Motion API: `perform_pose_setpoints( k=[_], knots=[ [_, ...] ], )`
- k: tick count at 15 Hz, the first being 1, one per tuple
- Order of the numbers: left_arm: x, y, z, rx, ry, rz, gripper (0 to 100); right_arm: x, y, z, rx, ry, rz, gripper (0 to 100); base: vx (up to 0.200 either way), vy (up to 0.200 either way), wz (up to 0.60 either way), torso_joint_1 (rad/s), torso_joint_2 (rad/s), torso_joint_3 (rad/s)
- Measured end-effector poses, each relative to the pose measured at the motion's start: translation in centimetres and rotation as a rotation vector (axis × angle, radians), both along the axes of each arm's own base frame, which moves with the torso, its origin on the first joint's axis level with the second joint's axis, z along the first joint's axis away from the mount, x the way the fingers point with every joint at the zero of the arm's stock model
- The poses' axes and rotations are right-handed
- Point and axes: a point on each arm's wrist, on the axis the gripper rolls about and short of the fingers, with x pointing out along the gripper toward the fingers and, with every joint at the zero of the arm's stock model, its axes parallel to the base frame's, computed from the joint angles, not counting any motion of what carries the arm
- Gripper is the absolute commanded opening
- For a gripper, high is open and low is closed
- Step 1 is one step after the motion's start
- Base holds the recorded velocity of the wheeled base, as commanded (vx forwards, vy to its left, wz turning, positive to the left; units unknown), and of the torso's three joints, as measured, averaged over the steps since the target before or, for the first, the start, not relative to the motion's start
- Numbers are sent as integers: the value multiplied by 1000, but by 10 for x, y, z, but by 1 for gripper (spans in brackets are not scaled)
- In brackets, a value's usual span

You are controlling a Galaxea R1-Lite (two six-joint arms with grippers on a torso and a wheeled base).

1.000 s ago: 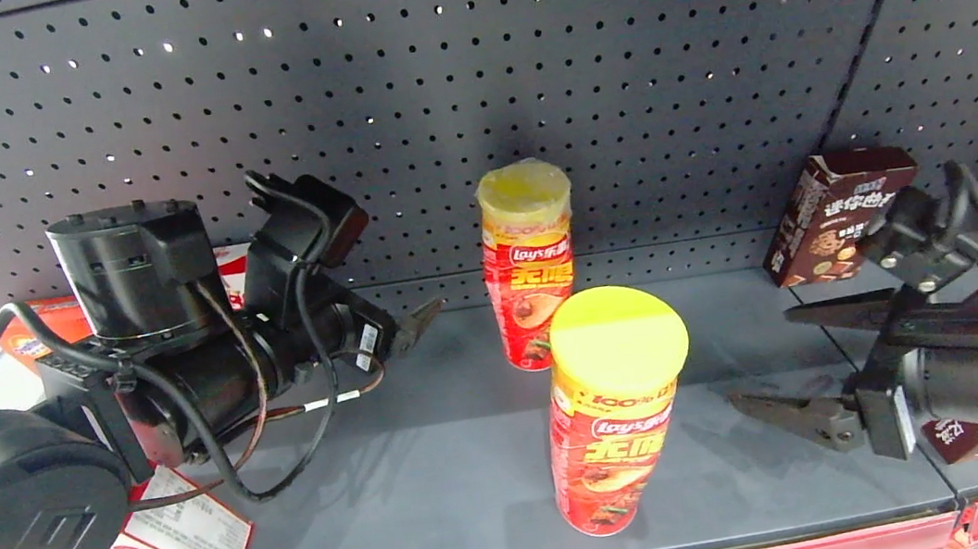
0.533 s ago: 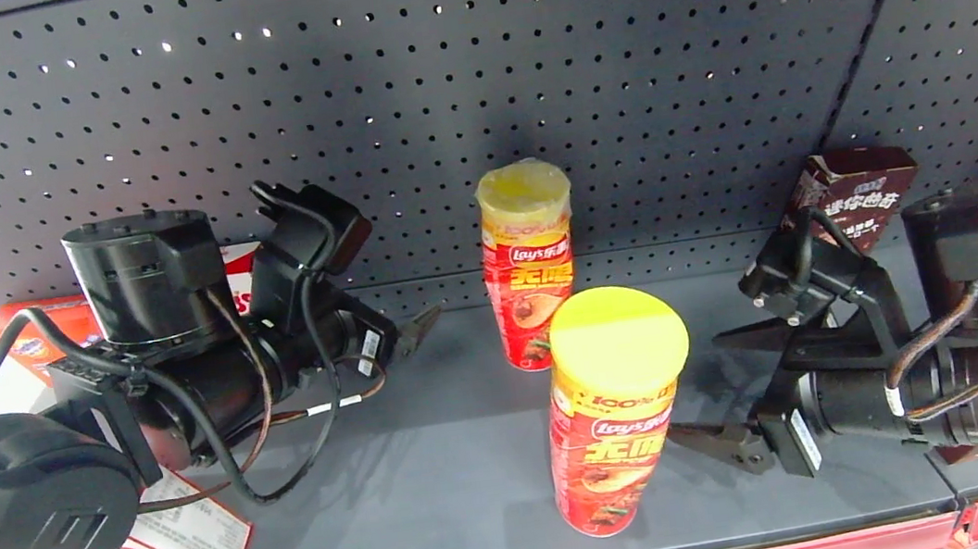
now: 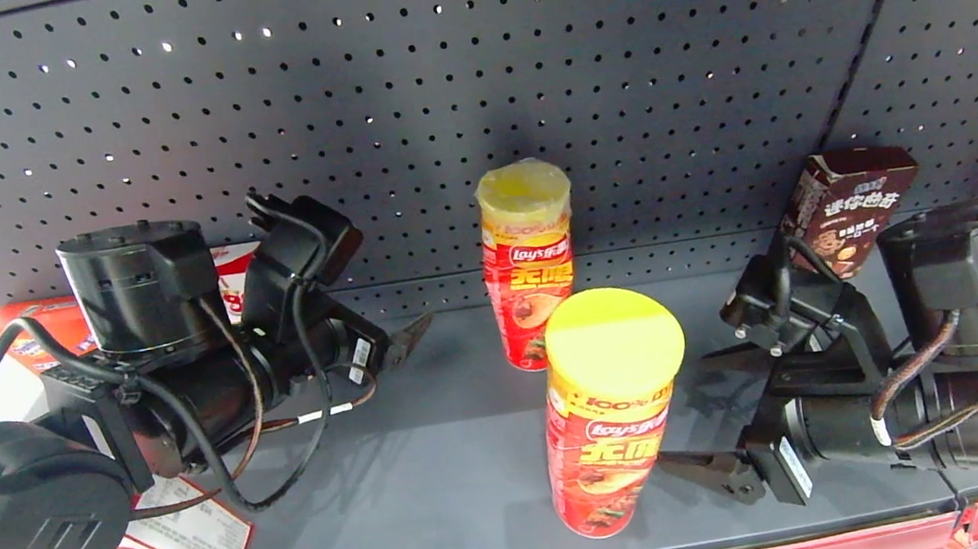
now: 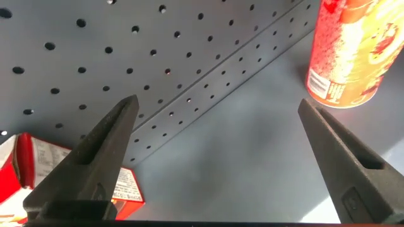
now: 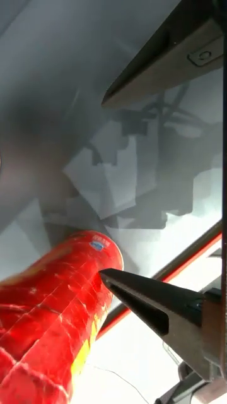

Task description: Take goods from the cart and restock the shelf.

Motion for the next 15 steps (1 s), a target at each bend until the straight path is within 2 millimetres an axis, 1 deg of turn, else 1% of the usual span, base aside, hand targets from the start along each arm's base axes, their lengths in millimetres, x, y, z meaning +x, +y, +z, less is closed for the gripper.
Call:
perform_pose_setpoints(
  k=[4,7,9,15],
  knots=[
    [0,1,-1,1,2,4,100,-2,7,-4,-9,11,23,100,0,0,0,0,0,0],
    [0,2,-1,2,4,5,100,-1,3,-5,-12,15,11,100,0,0,0,0,0,0],
    [0,2,-1,3,5,4,100,1,2,-3,-7,8,2,100,0,0,0,0,0,0],
    [0,2,-2,2,6,4,100,11,15,0,1,-2,18,100,0,0,0,0,0,0]
  ],
)
